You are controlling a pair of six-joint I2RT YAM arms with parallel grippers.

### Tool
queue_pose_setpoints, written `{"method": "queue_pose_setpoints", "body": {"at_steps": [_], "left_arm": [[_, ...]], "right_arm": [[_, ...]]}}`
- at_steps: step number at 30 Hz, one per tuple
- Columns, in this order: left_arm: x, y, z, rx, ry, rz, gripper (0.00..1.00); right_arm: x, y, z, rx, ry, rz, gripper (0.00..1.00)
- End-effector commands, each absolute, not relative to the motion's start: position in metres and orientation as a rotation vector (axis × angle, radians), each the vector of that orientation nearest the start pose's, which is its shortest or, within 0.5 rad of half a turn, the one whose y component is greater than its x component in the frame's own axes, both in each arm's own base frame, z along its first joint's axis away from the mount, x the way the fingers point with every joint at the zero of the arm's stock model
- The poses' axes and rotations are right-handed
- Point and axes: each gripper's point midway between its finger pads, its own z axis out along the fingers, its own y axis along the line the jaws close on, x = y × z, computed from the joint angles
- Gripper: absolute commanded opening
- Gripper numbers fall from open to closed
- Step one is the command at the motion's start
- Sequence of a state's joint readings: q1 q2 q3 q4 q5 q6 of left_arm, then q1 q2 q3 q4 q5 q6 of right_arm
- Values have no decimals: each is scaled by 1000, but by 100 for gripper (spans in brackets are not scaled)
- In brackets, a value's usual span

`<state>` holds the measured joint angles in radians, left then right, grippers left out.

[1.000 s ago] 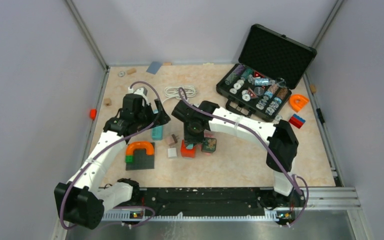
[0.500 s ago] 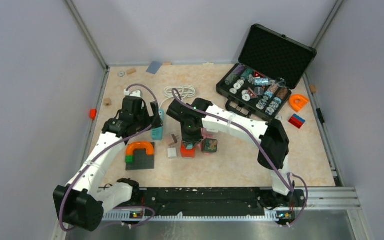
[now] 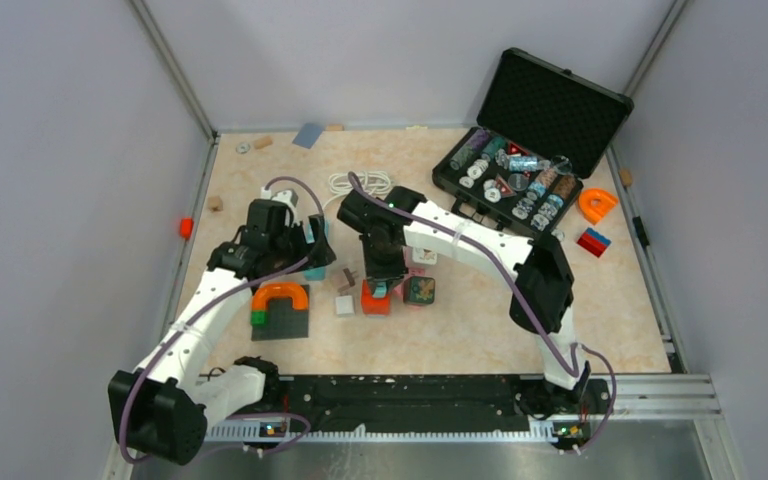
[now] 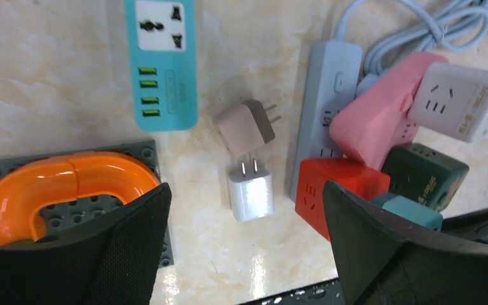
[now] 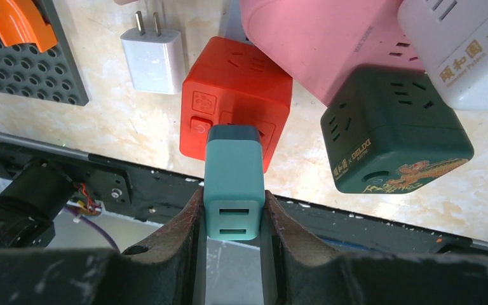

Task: Insert the plug
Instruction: Insert the plug into the socket.

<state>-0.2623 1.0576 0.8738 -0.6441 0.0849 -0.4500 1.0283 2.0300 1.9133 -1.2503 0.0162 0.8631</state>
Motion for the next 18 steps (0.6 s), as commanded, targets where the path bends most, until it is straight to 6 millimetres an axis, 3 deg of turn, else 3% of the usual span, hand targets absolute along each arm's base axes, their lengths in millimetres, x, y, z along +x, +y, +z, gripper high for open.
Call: {"method": "queue_pose_setpoints", "body": {"at_steps": [1, 10, 18], "left_arm": [[254, -127, 143, -114, 2452, -603, 86], [234, -131, 124, -76, 2522, -644, 79], [231, -129, 119, -71, 2530, -636, 78]], "right_arm": [[180, 343, 68, -339, 3141, -9, 0], [182, 345, 62, -386, 3195, -70, 0], [183, 345, 57, -463, 3208, -189, 0]]}}
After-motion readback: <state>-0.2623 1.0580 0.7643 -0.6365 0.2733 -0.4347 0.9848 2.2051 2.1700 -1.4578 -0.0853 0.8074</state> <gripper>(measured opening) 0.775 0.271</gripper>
